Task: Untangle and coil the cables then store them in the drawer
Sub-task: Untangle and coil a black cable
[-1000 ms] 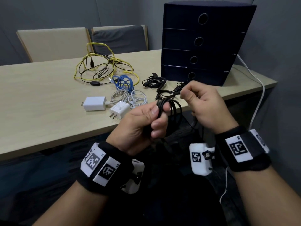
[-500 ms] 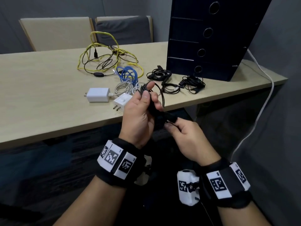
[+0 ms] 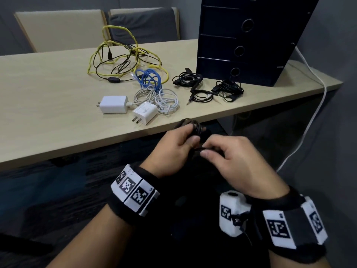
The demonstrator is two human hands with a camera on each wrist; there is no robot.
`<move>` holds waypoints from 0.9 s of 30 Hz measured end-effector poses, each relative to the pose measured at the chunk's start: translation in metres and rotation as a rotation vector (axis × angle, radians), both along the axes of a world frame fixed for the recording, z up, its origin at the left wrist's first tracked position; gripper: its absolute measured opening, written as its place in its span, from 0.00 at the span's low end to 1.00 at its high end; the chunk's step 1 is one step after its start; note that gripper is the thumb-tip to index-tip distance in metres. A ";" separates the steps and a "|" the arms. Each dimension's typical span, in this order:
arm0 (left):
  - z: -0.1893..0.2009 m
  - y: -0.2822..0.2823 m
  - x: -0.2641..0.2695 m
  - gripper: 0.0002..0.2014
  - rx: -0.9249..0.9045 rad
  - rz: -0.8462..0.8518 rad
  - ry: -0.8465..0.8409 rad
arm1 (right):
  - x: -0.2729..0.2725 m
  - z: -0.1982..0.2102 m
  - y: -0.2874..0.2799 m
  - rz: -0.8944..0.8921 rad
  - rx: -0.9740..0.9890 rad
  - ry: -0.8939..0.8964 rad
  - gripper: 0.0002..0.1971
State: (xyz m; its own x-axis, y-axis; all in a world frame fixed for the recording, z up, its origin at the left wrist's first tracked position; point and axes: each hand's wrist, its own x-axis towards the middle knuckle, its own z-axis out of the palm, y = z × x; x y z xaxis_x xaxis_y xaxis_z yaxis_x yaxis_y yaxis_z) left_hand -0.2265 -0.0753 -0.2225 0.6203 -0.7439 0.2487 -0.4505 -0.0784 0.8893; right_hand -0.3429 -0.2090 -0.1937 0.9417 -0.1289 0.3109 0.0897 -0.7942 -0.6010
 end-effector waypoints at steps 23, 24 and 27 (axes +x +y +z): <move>0.007 0.004 -0.019 0.07 -0.388 -0.212 0.757 | 0.028 -0.007 -0.005 -0.033 0.486 -0.121 0.04; 0.004 0.001 -0.022 0.06 -0.400 -0.129 0.680 | 0.029 -0.009 -0.005 -0.067 0.477 -0.152 0.05; -0.003 -0.005 -0.024 0.11 -0.384 0.106 0.419 | 0.029 -0.009 -0.004 -0.110 0.465 -0.218 0.08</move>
State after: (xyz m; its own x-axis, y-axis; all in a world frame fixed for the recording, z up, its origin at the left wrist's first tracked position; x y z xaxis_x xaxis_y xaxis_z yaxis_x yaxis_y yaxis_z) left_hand -0.2504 -0.0804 -0.2256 0.7901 -0.5774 0.2058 -0.0608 0.2601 0.9637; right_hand -0.3135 -0.2130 -0.2031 0.8345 -0.3943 0.3850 0.1836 -0.4599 -0.8688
